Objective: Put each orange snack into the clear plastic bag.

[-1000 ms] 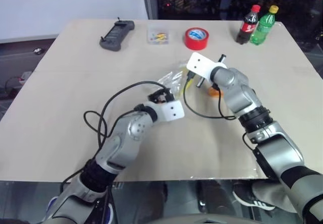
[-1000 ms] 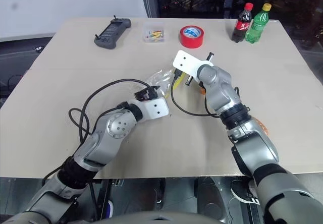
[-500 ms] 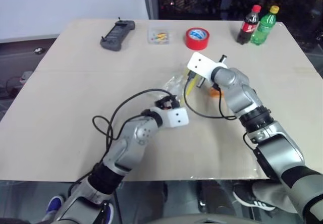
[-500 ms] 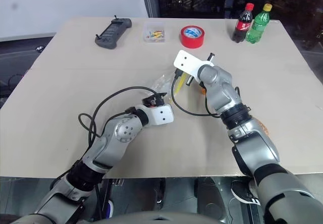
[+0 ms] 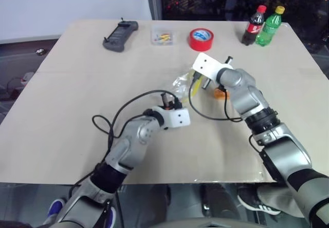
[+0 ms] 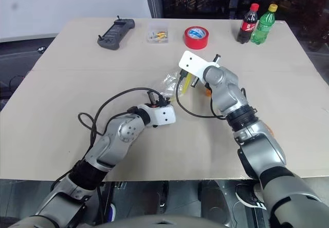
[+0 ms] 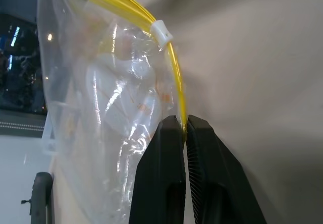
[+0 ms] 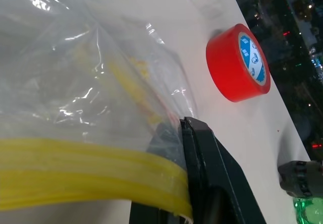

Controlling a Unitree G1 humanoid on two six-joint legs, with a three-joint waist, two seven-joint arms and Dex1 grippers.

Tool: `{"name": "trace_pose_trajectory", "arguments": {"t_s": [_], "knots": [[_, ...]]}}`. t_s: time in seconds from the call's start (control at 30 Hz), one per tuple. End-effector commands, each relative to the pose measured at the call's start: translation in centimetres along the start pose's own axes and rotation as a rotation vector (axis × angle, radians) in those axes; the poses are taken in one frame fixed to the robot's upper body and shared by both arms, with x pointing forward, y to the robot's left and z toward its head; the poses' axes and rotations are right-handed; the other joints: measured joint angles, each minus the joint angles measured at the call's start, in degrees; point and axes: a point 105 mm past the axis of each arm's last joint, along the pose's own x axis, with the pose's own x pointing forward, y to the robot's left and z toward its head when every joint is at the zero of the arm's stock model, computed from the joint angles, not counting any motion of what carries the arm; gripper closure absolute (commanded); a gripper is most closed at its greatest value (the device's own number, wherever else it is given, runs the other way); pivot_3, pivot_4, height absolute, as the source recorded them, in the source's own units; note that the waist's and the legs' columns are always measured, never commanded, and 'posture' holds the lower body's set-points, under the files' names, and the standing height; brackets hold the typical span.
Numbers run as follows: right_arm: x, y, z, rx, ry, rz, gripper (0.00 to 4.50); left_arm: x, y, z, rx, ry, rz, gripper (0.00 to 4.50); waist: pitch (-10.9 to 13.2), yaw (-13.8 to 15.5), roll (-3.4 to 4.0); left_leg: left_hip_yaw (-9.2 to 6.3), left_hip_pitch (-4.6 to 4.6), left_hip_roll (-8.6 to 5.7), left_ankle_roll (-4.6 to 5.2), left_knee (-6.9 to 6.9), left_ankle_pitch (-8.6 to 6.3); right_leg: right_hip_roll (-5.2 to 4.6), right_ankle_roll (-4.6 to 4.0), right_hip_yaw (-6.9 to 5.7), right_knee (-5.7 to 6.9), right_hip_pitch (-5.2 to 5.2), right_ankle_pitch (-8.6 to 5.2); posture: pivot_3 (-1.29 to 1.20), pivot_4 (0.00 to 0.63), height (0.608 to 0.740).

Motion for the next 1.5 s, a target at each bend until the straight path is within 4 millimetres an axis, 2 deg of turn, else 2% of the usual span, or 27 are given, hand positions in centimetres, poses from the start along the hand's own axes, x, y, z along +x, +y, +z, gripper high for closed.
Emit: {"name": "trace_pose_trajectory", "arguments": {"t_s": [0.03, 0.17, 0.27, 0.37, 0.5, 0.6, 0.7, 0.77, 0.87, 0.9, 0.93, 1.03, 1.17, 1.33, 1.5], "knots": [[-1.0, -1.3, 0.6, -0.01, -0.038, -0.046, 4.5, -1.1, 4.0, 0.6, -0.062, -0.109, 0.14, 4.47, 0.0, 0.0, 0.0, 0.0, 0.0, 0.0, 0.0, 0.0, 0.0, 0.0, 0.0, 0.0, 0.0, 0.0, 0.0, 0.0, 0.15, 0.719], [-1.6, -0.9, -0.3, -0.051, -0.038, -0.016, 4.5, -2.2, 6.0, -0.1, -0.125, -0.21, 0.143, 4.47, 0.0, 0.04, 0.0, 0.0, 0.0, 0.0, 0.0, 0.0, 0.0, -0.02, 0.0, -0.01, -0.01, 0.0, 0.0, 0.0, 0.15, 0.719], [-2.3, -0.8, -0.8, -0.004, -0.055, -0.023, 3.73, -3.4, 6.9, -0.6, -0.092, -0.275, 0.104, 4.5, 0.0, -0.03, 0.0, 0.01, 0.0, 0.0, 0.0, 0.0, 0.0, -0.03, 0.0, 0.0, -0.02, 0.0, 0.0, 0.0, 0.15, 0.719], [-3.2, -0.6, -1.1, 0.064, -0.088, -0.045, 2.37, -4.3, 7.5, -0.8, -0.087, -0.326, 0.07, 4.5, 0.0, -0.01, 0.0, 0.04, -0.01, 0.0, 0.0, 0.0, 0.0, -0.03, 0.0, 0.02, -0.03, 0.0, 0.0, 0.0, 0.15, 0.719], [-6.7, -0.2, -1.8, 0.136, -0.139, -0.027, 2.37, -4.5, 8.1, -2.0, -0.106, -0.321, 0.009, 4.5, 0.0, 0.23, 0.0, -0.02, -0.05, -0.01, 0.0, 0.0, 0.0, -0.04, 0.0, -0.04, -0.05, 0.01, 0.0, 0.0, 0.15, 0.719], [-9.6, -0.1, -2.6, 0.114, -0.157, -0.01, 2.37, -4.3, 8.4, -3.2, -0.124, -0.277, -0.019, 4.5, 0.0, 0.65, 0.0, -0.06, -0.07, 0.0, 0.04, 0.05, -0.02, -0.02, 0.01, -0.1, -0.07, 0.04, 0.0, 0.0, 0.15, 0.719], [-12.5, -0.3, -4.3, 0.114, -0.124, 0.001, 2.37, -4.1, 8.9, -4.0, -0.128, -0.247, -0.032, 4.5, 0.0, 1.15, 0.0, -0.05, -0.05, 0.0, 0.07, 0.09, -0.04, -0.01, 0.02, -0.1, -0.08, 0.09, -0.01, 0.0, 0.15, 0.719], [-13.7, -0.2, -5.2, 0.123, -0.098, 0.007, 2.37, -3.9, 9.1, -4.2, -0.123, -0.242, -0.036, 4.5, 0.0, 1.11, -0.01, -0.03, -0.03, 0.04, 0.07, 0.1, -0.04, 0.01, 0.02, -0.11, -0.07, 0.1, -0.01, 0.0, 0.15, 0.719], [-14.7, 0.4, -6.7, 0.229, -0.057, 0.021, 2.37, -3.7, 9.4, -4.0, -0.116, -0.252, -0.041, 4.5, 0.0, 1.2, -0.01, -0.03, -0.01, 0.05, 0.07, 0.1, -0.04, 0.02, 0.02, -0.11, -0.06, 0.12, -0.02, 0.0, 0.15, 0.719], [-14.9, 1.0, -6.6, 0.303, -0.068, 0.038, 2.93, -3.7, 9.4, -4.0, -0.114, -0.255, -0.045, 4.5, 0.0, 1.15, -0.01, -0.01, -0.02, 0.06, 0.07, 0.11, -0.04, 0.02, 0.02, -0.09, -0.07, 0.12, -0.02, 0.0, 0.15, 0.719], [-15.0, 1.5, -6.1, 0.355, -0.09, 0.062, 3.17, -3.7, 9.3, -3.9, -0.11, -0.257, -0.051, 4.5, -0.01, 1.05, -0.01, 0.0, -0.02, 0.06, 0.07, 0.12, -0.04, 0.02, 0.02, -0.08, -0.06, 0.12, -0.01, 0.0, 0.15, 0.719], [-14.8, 3.0, -3.1, 0.506, -0.195, 0.122, 4.45, -3.7, 9.2, -3.6, -0.102, -0.263, -0.064, 4.5, 0.0, 0.7, -0.01, 0.02, 0.01, 0.13, 0.07, 0.12, -0.04, 0.08, 0.02, -0.04, -0.04, 0.11, -0.01, 0.0, 0.15, 0.719], [-13.3, 4.3, 1.5, 0.611, -0.323, 0.197, 4.45, -3.7, 9.2, -3.3, -0.097, -0.264, -0.069, 4.5, 0.0, 0.18, -0.01, 0.04, 0.0, 0.19, 0.07, 0.15, -0.04, 0.12, 0.02, -0.04, -0.04, 0.11, -0.01, 0.0, 0.15, 0.719], [-10.8, 4.4, 6.3, 0.627, -0.404, 0.232, 4.45, -3.9, 9.0, -2.9, -0.088, -0.265, -0.069, 4.5, 0.0, -0.06, 0.0, 0.02, 0.0, 0.21, 0.07, 0.17, -0.04, 0.15, 0.01, -0.06, -0.04, 0.1, -0.01, 0.0, 0.15, 0.719], [-9.0, 4.6, 7.7, 0.612, -0.396, 0.227, 4.45, -4.2, 8.8, -2.7, -0.09, -0.26, -0.064, 4.5, 0.0, 0.27, 0.0, 0.0, -0.03, 0.18, 0.07, 0.16, -0.04, 0.13, 0.0, -0.08, -0.07, 0.1, -0.01, 0.0, 0.15, 0.719]]}}
